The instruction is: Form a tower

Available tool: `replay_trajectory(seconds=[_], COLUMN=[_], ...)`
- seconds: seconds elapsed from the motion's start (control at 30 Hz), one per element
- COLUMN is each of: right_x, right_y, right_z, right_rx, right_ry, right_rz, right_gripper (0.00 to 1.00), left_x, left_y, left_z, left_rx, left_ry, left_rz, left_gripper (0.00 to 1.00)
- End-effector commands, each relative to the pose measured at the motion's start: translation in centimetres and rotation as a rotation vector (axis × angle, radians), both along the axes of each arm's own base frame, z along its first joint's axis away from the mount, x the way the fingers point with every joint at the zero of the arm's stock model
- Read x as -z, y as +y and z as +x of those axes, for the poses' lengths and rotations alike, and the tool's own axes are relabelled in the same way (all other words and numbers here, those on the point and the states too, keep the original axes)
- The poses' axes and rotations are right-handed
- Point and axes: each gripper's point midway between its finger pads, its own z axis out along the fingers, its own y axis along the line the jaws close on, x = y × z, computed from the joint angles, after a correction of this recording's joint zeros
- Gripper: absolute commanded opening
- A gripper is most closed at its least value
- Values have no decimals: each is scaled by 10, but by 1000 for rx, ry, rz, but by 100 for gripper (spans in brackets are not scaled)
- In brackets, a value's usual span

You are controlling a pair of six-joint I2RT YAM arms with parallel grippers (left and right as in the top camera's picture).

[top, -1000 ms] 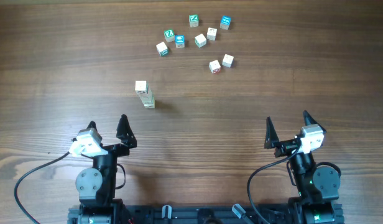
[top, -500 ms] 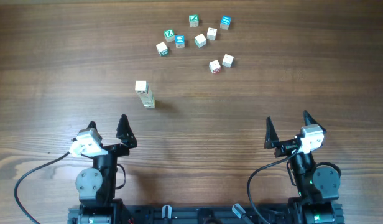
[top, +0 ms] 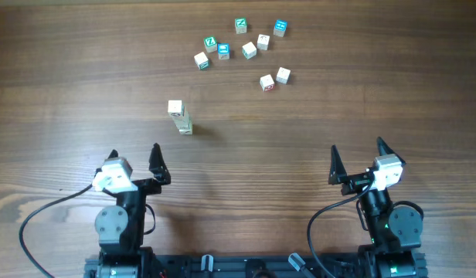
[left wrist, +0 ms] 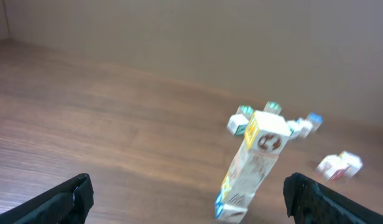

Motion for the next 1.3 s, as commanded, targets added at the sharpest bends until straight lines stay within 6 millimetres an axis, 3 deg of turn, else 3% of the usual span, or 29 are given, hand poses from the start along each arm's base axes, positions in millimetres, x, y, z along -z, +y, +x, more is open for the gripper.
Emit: replay_trajectory(seconds=[0.0,0.8,1.0,1.27], right_x=[-2,-2,-2,-2], right_y=[2,2,2,2], right_z=[-1,-1,-1,-1], right_rx=[-13,-12,-12,-12], right_ry=[-11,-11,-11,-11], right_rz=[-13,-12,-13,-13], right_gripper=[100,100,100,100], left_x=[15,18,-13,-12], left_y=[2,2,6,6], left_z=[1,2,-2,-2], left_rx=[11,13,-13,-12], left_ry=[67,84,-51,-46], left_rz=[148,153,155,154], left_gripper=[100,100,100,100])
